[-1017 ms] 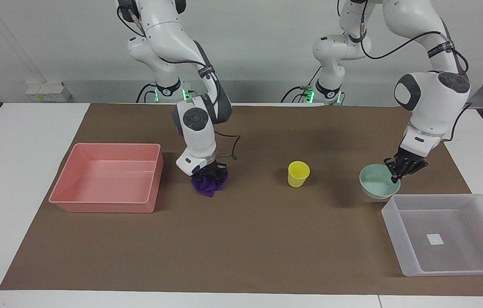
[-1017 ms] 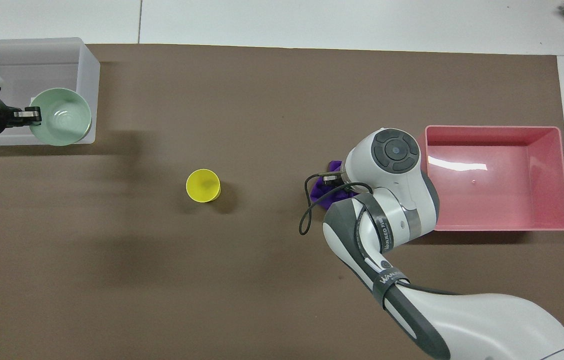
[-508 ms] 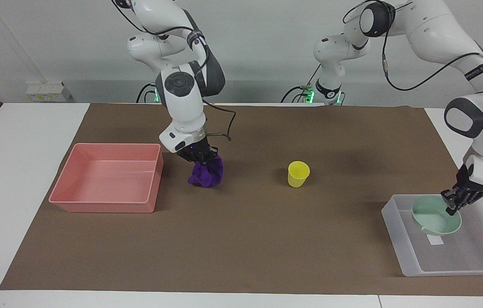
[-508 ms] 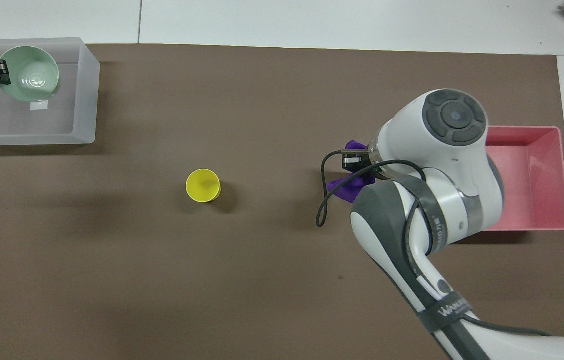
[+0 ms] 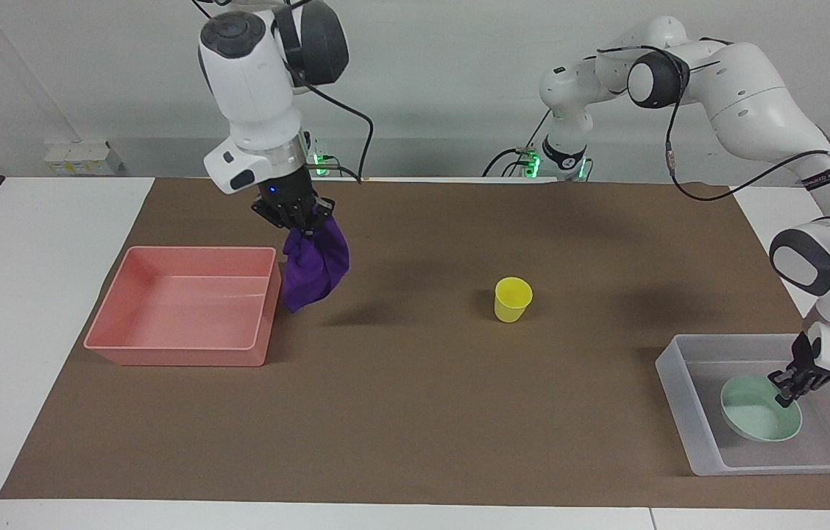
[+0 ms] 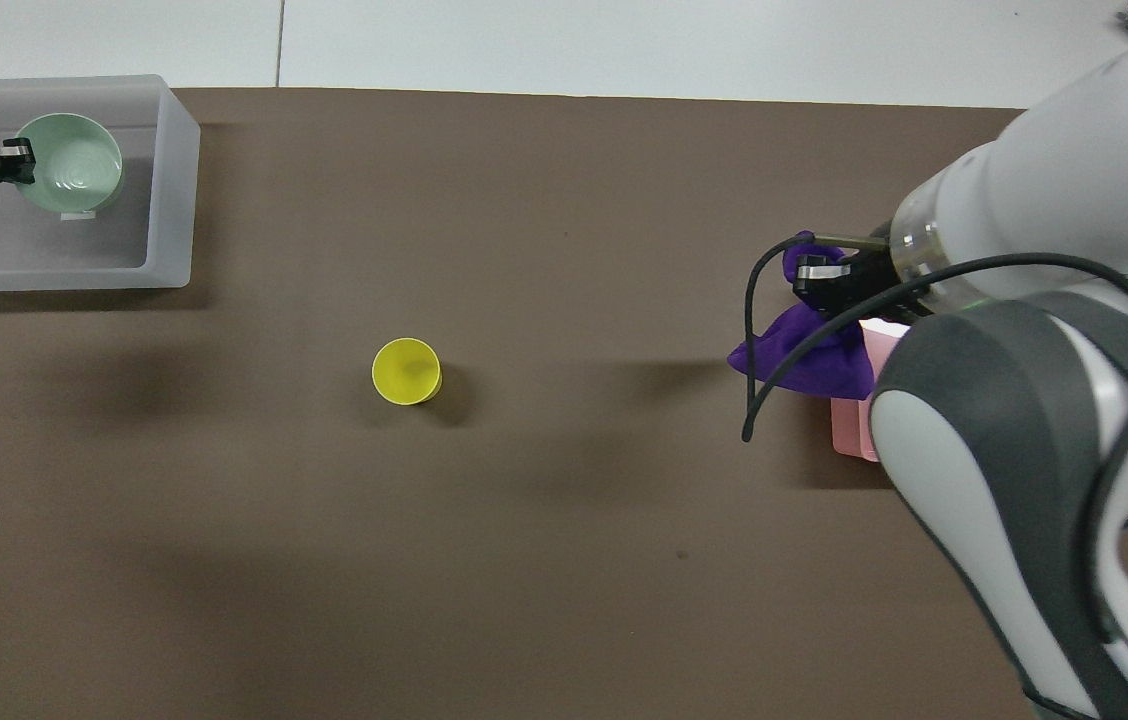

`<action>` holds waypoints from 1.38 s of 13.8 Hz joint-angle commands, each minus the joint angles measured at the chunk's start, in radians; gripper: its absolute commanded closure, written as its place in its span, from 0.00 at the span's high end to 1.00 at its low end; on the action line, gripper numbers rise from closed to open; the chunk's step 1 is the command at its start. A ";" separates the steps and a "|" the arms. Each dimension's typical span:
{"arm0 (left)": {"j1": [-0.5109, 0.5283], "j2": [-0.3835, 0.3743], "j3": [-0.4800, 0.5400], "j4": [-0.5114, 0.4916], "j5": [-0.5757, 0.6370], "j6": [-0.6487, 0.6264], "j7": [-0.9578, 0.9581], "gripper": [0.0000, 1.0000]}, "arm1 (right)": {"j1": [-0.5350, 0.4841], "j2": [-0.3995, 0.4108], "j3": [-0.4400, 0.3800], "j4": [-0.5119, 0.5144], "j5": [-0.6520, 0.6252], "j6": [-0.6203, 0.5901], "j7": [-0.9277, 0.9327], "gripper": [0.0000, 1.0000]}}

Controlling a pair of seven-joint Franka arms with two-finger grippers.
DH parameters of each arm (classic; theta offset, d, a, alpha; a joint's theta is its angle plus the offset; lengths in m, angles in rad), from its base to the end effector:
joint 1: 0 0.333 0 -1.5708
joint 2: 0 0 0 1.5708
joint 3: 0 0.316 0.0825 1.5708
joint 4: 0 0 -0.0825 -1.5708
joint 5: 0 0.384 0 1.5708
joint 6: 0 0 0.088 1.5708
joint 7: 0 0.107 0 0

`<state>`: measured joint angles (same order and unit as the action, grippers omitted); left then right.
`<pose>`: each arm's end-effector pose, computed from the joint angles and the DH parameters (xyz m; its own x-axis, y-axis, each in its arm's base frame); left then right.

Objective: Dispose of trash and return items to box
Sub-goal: 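Lower the bowl into the clear box while the right gripper lifts the cloth, then release the purple cloth into the pink box with the right gripper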

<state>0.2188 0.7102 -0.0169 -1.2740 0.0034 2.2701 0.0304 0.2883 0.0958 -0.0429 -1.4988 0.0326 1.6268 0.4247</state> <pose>0.7517 0.1575 0.3623 0.9447 0.1673 0.2822 0.1746 -0.9846 -0.0007 0.5708 0.1477 0.6090 0.9836 -0.1797 0.0177 -0.1789 -0.9831 -0.0393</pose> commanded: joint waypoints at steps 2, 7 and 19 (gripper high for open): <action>0.002 -0.067 0.002 -0.181 0.018 0.115 -0.001 0.00 | -0.078 -0.072 0.002 0.045 0.003 -0.132 -0.074 0.00; -0.009 -0.078 0.002 -0.148 0.021 0.072 0.003 0.89 | -0.230 -0.103 0.006 0.017 -0.028 -0.133 -0.248 0.00; -0.258 -0.616 -0.003 -0.600 0.021 -0.112 -0.042 1.00 | -0.388 -0.107 0.008 -0.540 -0.079 0.448 -0.489 0.00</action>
<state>0.0127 0.2291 -0.0313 -1.6893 0.0103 2.1419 0.0222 -0.0841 0.0030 -0.0461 -1.9595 -0.0326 1.9940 -0.0475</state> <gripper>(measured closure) 0.000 0.947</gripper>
